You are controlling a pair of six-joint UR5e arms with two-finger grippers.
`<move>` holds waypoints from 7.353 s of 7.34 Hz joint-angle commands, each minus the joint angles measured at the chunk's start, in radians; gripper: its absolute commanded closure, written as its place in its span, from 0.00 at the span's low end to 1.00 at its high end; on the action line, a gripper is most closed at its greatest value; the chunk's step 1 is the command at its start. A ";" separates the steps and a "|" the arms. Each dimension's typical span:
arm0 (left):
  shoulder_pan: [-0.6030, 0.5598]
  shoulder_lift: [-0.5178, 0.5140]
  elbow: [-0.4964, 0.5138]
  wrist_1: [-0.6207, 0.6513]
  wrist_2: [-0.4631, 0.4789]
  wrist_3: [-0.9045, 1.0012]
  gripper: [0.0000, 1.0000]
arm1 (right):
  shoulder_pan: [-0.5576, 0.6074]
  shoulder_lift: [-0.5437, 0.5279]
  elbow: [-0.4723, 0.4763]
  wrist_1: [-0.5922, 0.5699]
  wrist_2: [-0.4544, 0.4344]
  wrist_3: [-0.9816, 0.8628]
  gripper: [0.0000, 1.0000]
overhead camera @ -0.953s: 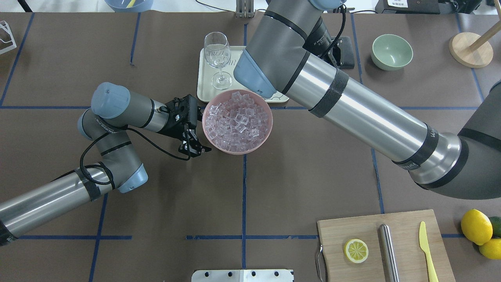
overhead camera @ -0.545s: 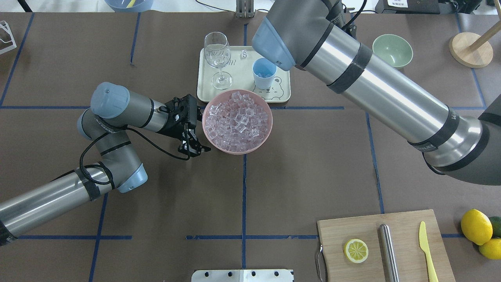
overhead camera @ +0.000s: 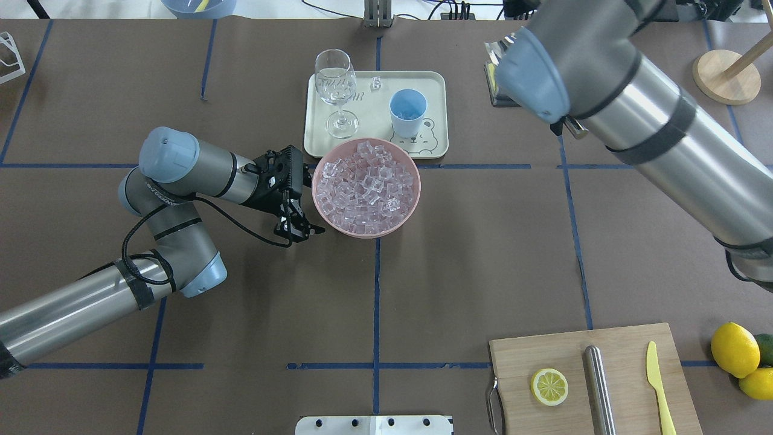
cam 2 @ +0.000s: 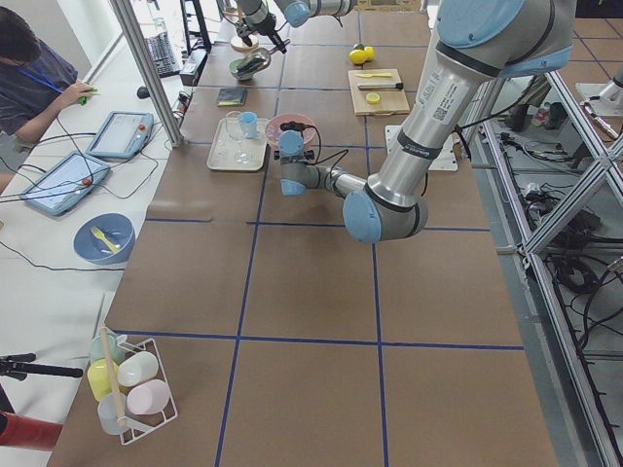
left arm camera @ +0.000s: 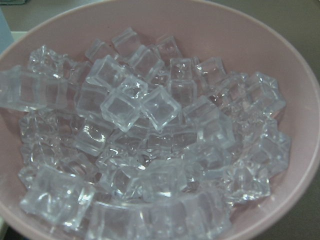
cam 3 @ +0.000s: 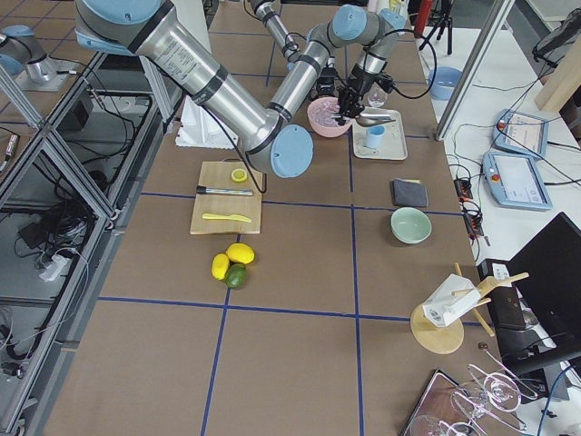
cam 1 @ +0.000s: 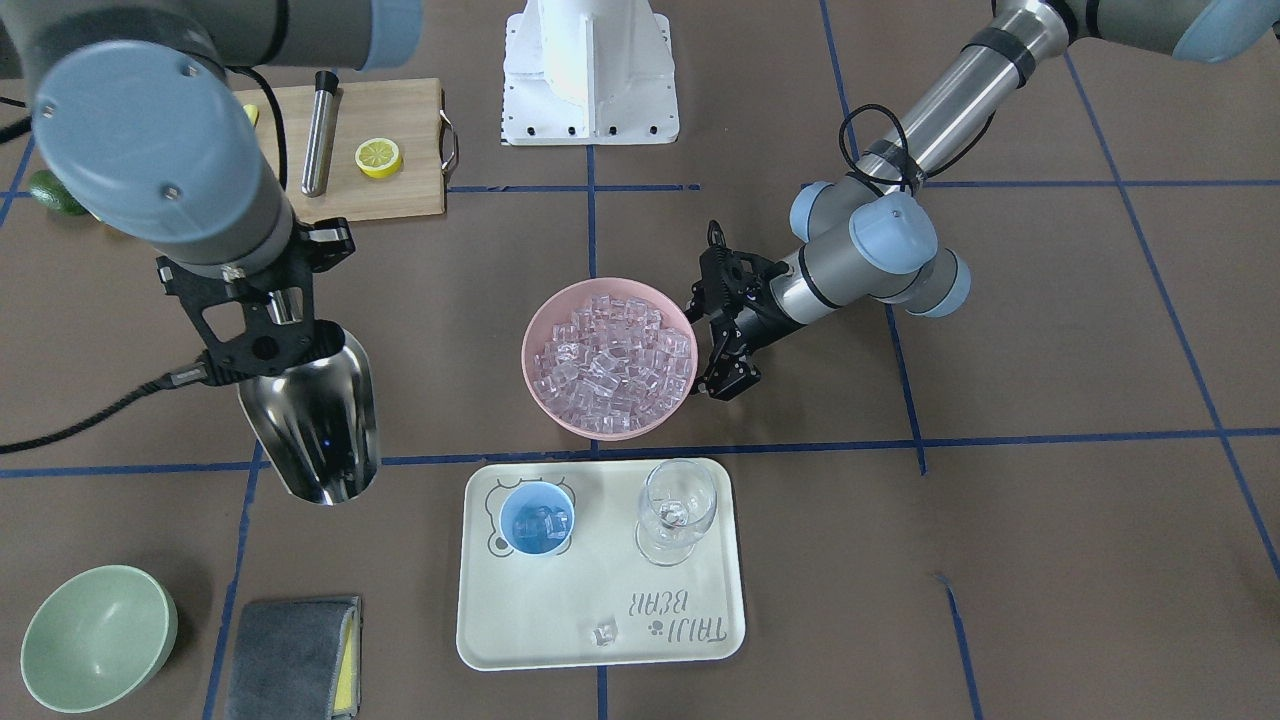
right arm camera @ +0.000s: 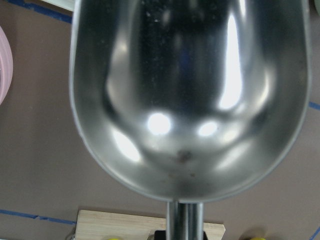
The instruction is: Put ice in cup with scoop
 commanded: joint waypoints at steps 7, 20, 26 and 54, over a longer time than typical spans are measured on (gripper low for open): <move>0.000 0.000 0.000 -0.001 0.000 0.000 0.01 | -0.109 -0.692 0.351 0.593 0.106 0.508 1.00; 0.000 0.000 -0.002 -0.001 0.000 0.000 0.01 | -0.315 -0.839 0.200 1.042 0.004 0.786 0.99; 0.000 0.000 -0.003 -0.001 0.000 0.000 0.01 | -0.313 -0.836 0.190 1.042 0.000 0.800 0.36; -0.925 0.486 -0.382 1.181 -0.167 -0.070 0.00 | 0.587 -1.003 -0.014 1.008 0.098 -0.406 0.00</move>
